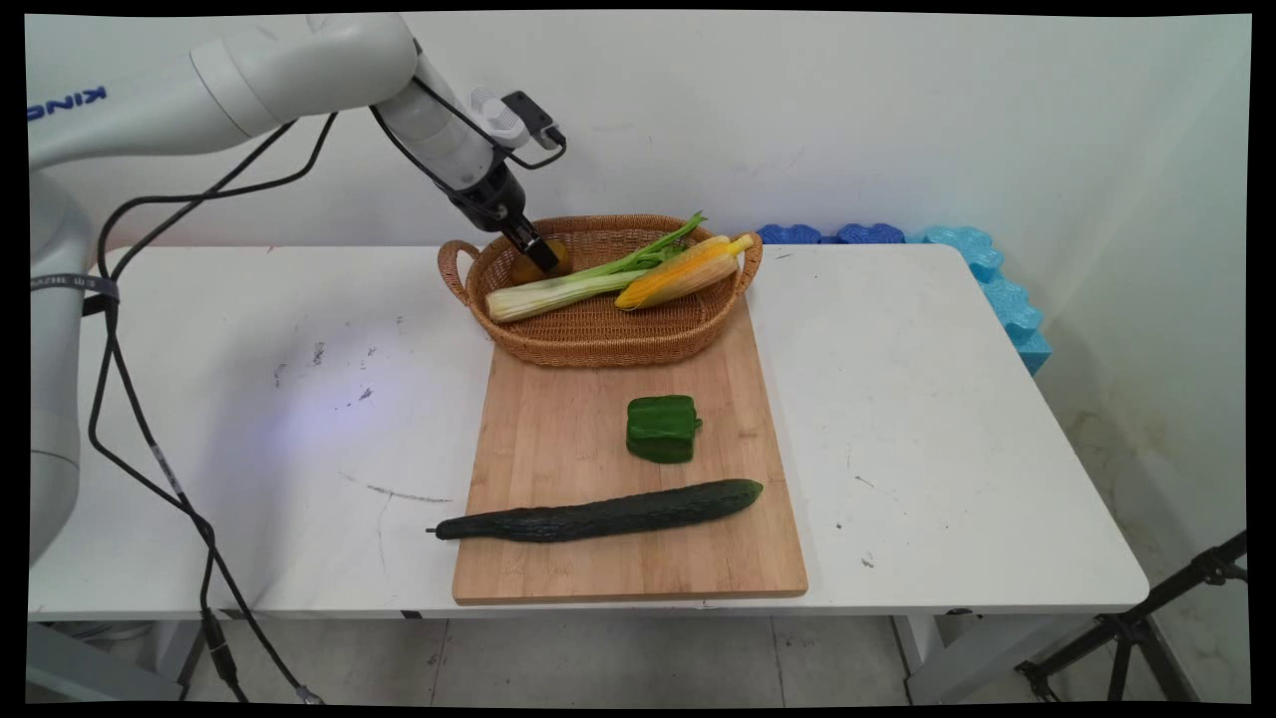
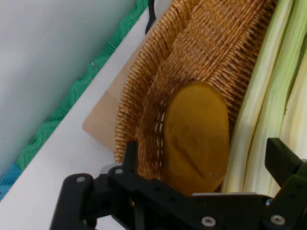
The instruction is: Pick up the potato from the vegetable basket, then place the picked object on the cutting board
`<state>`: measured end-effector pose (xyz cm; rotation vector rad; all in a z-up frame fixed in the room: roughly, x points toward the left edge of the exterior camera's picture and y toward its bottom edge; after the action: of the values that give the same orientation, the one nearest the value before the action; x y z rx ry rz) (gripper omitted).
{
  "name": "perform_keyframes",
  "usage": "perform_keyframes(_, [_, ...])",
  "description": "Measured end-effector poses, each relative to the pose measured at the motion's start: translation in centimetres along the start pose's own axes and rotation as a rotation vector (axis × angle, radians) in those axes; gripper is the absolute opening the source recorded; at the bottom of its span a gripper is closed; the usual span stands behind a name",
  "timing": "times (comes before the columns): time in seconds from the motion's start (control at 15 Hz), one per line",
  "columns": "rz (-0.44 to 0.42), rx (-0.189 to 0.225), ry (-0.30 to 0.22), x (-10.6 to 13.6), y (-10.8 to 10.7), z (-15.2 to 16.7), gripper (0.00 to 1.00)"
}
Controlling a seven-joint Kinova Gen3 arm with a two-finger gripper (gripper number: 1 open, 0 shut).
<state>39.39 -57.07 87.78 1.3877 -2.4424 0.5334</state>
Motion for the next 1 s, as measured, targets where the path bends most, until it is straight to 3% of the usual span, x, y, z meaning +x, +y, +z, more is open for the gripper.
perform_keyframes(0.33, [-0.006,0.002,-0.001,0.1,0.0,0.8,1.00])
perform_keyframes(0.4, [-0.006,0.002,-0.001,0.1,0.0,0.9,0.00])
perform_keyframes(1.0, [0.022,-0.002,0.017,0.7,0.1,1.3,0.00])
